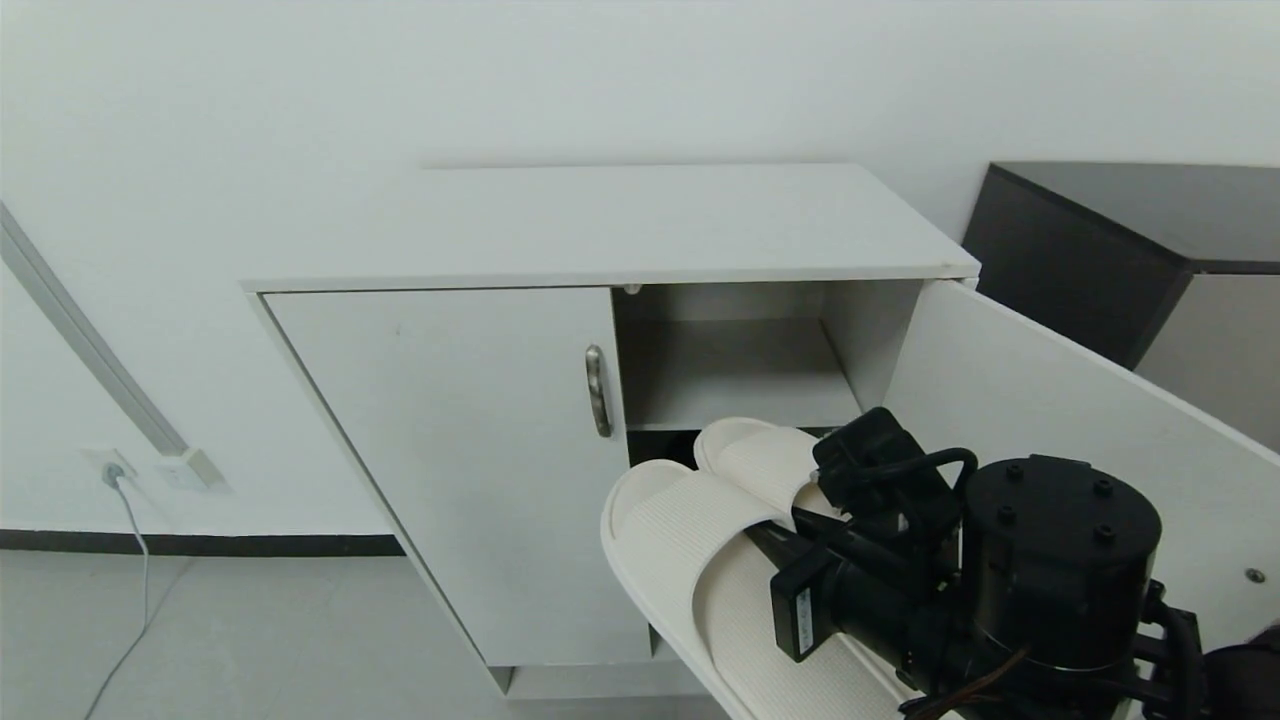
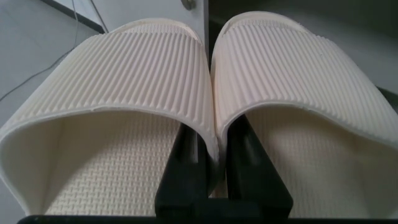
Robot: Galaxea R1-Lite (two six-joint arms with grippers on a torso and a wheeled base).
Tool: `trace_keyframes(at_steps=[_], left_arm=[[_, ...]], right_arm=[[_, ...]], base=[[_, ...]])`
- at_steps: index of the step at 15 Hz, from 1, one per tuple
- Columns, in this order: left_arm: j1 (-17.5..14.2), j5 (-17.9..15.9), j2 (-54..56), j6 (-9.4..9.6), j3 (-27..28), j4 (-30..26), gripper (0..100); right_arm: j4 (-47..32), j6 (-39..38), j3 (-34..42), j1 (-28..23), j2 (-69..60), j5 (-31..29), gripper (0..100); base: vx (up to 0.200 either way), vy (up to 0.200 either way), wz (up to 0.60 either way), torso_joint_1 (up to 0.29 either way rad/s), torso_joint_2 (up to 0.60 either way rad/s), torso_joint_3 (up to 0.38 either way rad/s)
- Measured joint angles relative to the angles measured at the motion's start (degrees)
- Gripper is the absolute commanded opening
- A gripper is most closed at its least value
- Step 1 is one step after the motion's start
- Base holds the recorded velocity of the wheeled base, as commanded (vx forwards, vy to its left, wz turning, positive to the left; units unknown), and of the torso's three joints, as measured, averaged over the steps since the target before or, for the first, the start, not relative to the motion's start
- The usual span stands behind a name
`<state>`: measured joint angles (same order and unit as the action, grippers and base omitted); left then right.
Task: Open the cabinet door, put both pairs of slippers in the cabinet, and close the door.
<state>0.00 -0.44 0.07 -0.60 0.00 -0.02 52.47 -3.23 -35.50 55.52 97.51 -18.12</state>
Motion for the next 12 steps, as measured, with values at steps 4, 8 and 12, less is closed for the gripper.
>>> trace_keyframes(at_steps=[4, 8, 12], left_arm=[[0.0, 0.0, 0.0, 0.00, 0.0, 0.0, 0], [0.0, 0.0, 0.0, 0.00, 0.0, 0.0, 0], [0.0, 0.0, 0.0, 0.02, 0.0, 0.0, 0]], right_arm=[[0.0, 0.0, 0.1, 0.0, 0.0, 0.0, 0], [0.0, -0.1, 0.1, -0.1, 0.3, 0.0, 0], [0.0, -0.1, 0.2, -0.3, 0.5, 0.0, 0]], base=[[0.000, 0.000, 0.00, -0.122, 0.46, 0.339], [0.000, 0.000, 0.00, -0.073, 0.44, 0.376], [0.000, 0.000, 0.00, -0.018, 0.34, 0.319]])
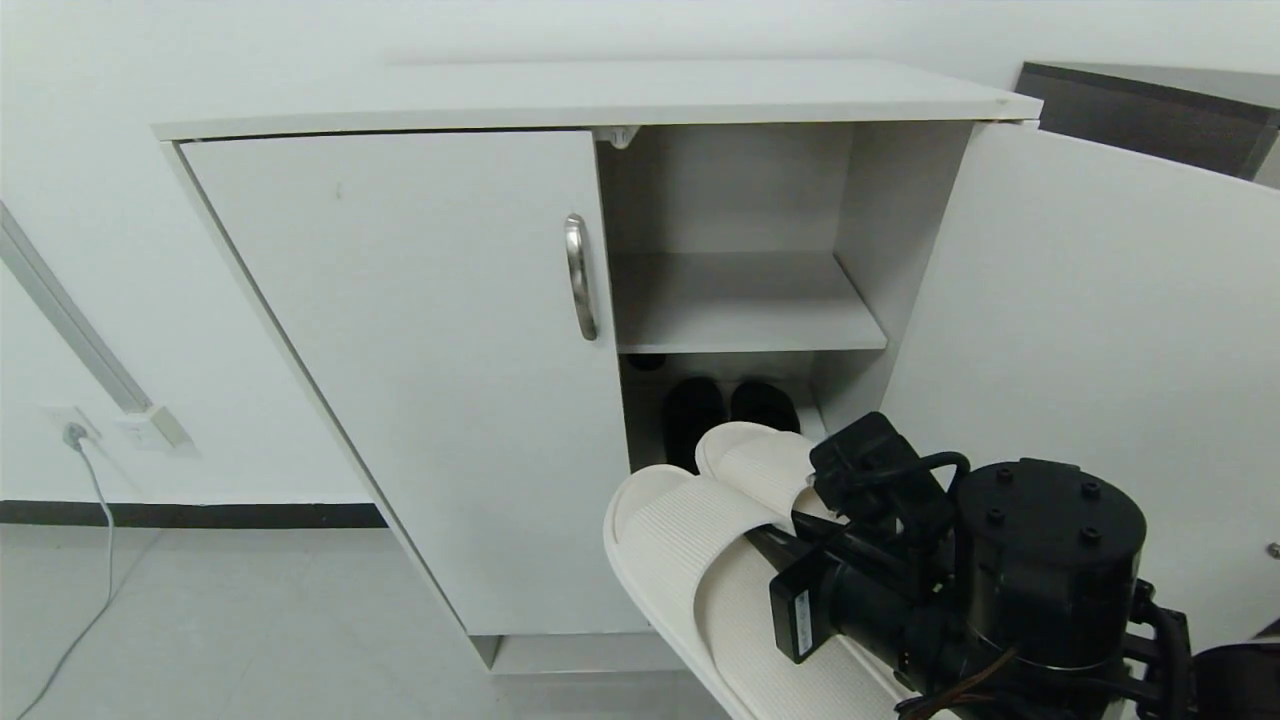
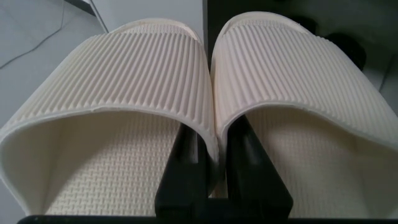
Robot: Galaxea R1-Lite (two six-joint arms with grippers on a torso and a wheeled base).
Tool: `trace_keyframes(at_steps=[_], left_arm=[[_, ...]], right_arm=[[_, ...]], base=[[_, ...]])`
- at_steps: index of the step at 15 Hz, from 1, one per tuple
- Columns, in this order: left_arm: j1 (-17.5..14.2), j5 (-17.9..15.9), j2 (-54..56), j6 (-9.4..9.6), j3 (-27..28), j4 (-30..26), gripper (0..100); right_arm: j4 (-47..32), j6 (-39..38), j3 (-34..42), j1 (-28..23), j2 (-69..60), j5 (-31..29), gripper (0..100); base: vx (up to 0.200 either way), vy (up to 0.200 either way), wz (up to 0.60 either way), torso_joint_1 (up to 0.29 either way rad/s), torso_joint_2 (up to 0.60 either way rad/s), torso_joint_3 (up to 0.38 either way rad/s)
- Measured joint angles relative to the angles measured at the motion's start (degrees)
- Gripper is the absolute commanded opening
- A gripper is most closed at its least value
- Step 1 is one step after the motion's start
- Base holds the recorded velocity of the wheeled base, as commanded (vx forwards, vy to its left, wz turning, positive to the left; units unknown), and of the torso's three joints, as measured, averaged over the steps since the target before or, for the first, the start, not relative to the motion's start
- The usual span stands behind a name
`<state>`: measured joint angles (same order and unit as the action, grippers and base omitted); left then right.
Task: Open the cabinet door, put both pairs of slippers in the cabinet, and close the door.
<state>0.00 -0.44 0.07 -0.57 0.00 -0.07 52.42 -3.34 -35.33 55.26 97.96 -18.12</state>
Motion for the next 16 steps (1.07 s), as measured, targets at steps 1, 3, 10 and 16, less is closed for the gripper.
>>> trace_keyframes(at_steps=[1, 3, 10, 16], left_arm=[[0.0, 0.0, 0.0, -0.02, 0.0, 0.0, 0], [0.0, 0.0, 0.0, 0.00, 0.0, 0.0, 0], [0.0, 0.0, 0.0, -0.09, 0.0, 0.0, 0], [0.0, 0.0, 0.0, -0.07, 0.0, 0.0, 0]], right_arm=[[0.0, 0.0, 0.0, 0.0, 0.0, 0.0, 0], [0.0, 0.0, 0.0, 0.0, 0.1, 0.0, 0], [0.2, 0.9, 0.5, -0.1, 0.4, 0.0, 0], [0.6, 1.6, -3.3, -0.1, 3.6, -9.9, 0]], base=[[0.000, 0.000, 0.00, 0.002, 0.09, 0.090], [0.000, 0.000, 0.00, -0.001, 0.03, 0.025], [0.000, 0.000, 0.00, 0.000, 0.00, 0.000], [0.000, 0.000, 0.00, 0.000, 0.00, 0.000]])
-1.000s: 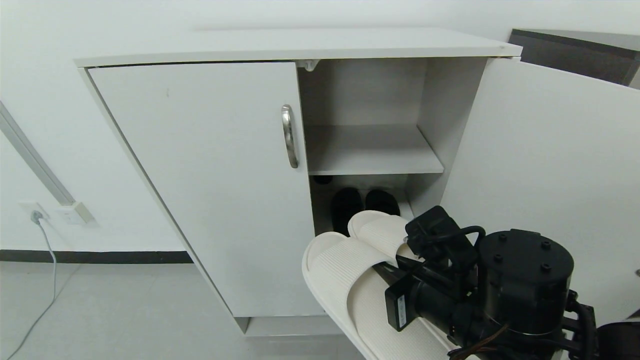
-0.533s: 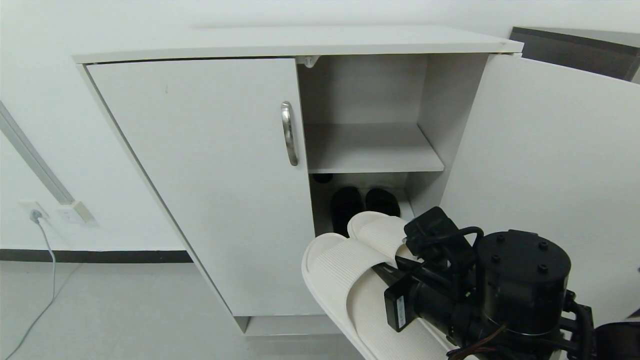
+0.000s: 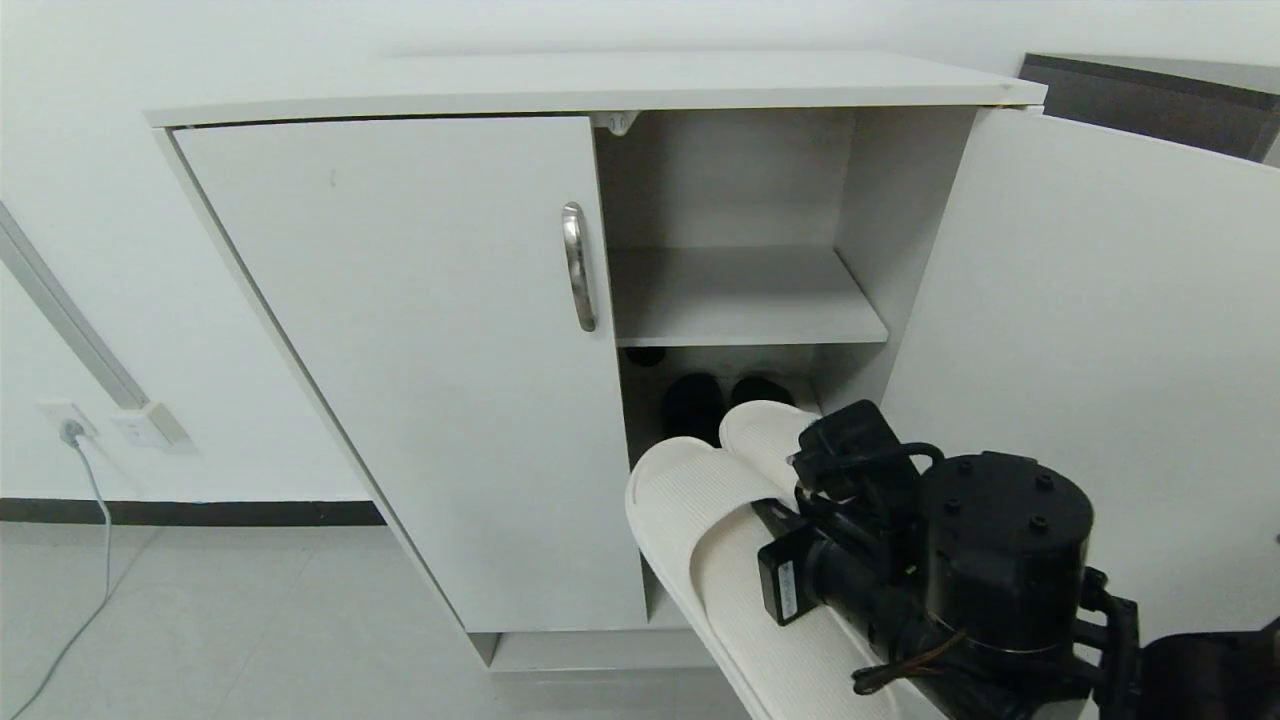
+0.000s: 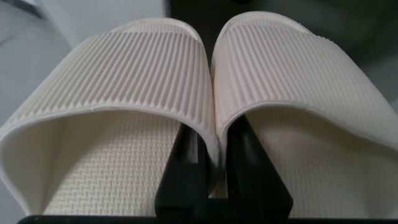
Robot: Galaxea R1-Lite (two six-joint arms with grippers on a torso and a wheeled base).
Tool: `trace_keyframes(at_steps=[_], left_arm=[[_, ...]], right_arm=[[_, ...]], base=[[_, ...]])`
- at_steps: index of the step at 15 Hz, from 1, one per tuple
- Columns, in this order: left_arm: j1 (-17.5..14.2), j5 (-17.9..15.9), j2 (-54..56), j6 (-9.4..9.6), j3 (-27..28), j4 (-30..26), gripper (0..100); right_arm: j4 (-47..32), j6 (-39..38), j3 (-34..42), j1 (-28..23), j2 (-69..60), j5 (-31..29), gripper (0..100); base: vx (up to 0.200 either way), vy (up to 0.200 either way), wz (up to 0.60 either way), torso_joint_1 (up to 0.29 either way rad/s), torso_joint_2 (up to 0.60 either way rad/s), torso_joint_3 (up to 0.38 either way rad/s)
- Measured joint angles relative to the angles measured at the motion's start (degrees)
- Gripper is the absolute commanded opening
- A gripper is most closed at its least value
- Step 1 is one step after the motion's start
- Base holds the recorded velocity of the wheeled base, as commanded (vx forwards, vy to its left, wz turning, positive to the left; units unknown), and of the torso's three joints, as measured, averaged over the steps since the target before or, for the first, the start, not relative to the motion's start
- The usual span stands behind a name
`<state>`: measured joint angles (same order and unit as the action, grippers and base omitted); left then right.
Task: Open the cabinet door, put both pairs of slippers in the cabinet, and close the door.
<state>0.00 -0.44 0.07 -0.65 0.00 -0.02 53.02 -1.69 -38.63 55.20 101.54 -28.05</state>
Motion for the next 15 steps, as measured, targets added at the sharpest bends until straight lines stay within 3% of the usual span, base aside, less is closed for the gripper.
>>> trace_keyframes(at_steps=[5, 8, 12, 15], left_arm=[[0.0, 0.0, 0.0, 0.10, 0.0, 0.0, 0], [0.0, 0.0, 0.0, 0.13, 0.0, 0.0, 0], [0.0, 0.0, 0.0, 0.13, 0.0, 0.0, 0], [0.0, 0.0, 0.0, 0.11, 0.0, 0.0, 0]], right_arm=[[-25.3, -10.6, -15.0, 1.6, 1.8, -13.5, 0], [-29.0, -12.3, -23.6, 3.0, 1.9, -20.9, 0], [-34.0, -12.2, -32.2, 2.7, 2.7, -23.9, 0], [-34.5, -12.2, -34.1, 0.9, 4.2, -24.0, 0]], base=[[0.000, 0.000, 0.00, 0.000, 0.00, 0.000], [0.000, 0.000, 0.00, 0.000, 0.00, 0.000], [0.000, 0.000, 0.00, 0.000, 0.00, 0.000], [0.000, 0.000, 0.00, 0.000, 0.00, 0.000]])
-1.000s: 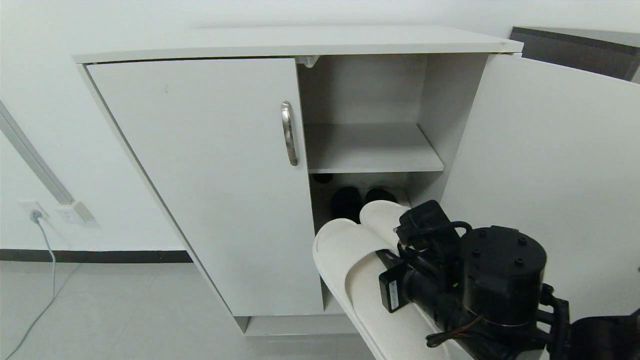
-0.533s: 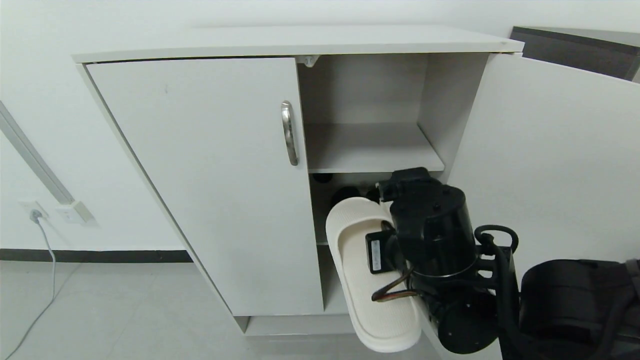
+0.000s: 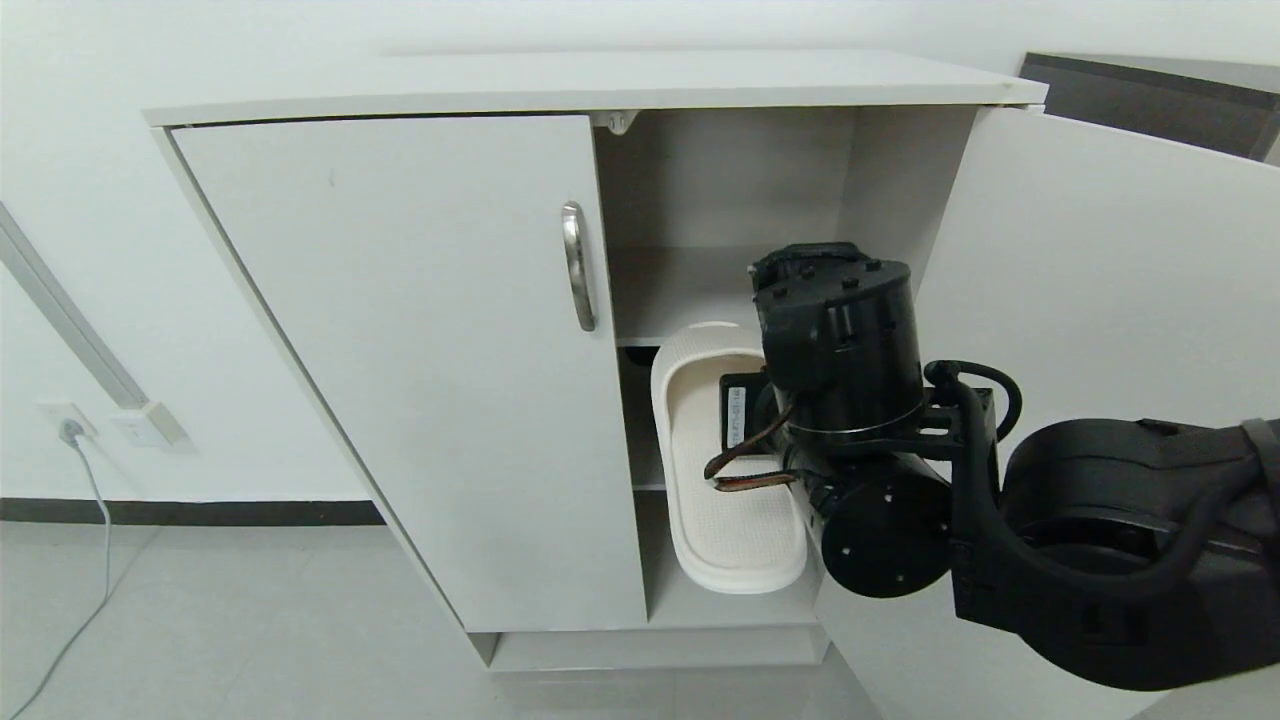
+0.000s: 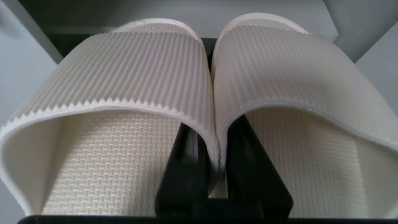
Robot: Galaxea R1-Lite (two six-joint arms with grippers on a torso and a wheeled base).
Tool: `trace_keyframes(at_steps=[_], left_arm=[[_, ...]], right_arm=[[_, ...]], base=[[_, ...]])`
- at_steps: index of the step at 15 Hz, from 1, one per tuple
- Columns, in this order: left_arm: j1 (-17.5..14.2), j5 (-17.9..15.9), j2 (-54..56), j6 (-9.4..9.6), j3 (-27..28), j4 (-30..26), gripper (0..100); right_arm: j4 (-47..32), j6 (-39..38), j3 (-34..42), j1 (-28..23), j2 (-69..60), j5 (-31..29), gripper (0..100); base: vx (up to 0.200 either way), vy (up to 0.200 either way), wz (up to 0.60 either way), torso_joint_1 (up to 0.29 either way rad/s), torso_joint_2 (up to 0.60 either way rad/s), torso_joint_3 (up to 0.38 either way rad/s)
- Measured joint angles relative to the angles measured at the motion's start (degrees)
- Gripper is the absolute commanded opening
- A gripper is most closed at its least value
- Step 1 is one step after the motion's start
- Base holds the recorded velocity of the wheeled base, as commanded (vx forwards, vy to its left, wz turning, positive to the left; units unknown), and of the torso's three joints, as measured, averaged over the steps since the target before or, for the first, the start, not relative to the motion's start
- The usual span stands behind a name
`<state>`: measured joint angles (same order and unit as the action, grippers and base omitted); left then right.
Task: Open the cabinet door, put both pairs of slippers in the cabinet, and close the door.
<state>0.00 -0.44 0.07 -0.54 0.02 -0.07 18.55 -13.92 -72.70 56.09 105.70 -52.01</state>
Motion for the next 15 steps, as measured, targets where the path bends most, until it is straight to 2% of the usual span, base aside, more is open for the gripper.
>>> trace_keyframes(at_steps=[6, 11, 15], left_arm=[[0.0, 0.0, 0.0, 0.00, 0.0, 0.0, 0], [0.0, 0.0, 0.0, 0.11, 0.0, 0.0, 0], [0.0, 0.0, 0.0, 0.07, 0.0, 0.0, 0]], right_arm=[[0.2, -0.1, -0.2, -1.8, 0.9, 0.2, 0], [0.3, 0.3, -0.9, -1.9, 1.0, 0.2, 0], [0.2, 1.1, -1.8, -2.0, 1.0, -0.1, 0]], base=[[0.000, 0.000, 0.00, 0.000, 0.00, 0.000], [0.200, 0.000, 0.00, -0.001, 0.00, 0.004], [0.000, 0.000, 0.00, 0.000, 0.00, 0.000]])
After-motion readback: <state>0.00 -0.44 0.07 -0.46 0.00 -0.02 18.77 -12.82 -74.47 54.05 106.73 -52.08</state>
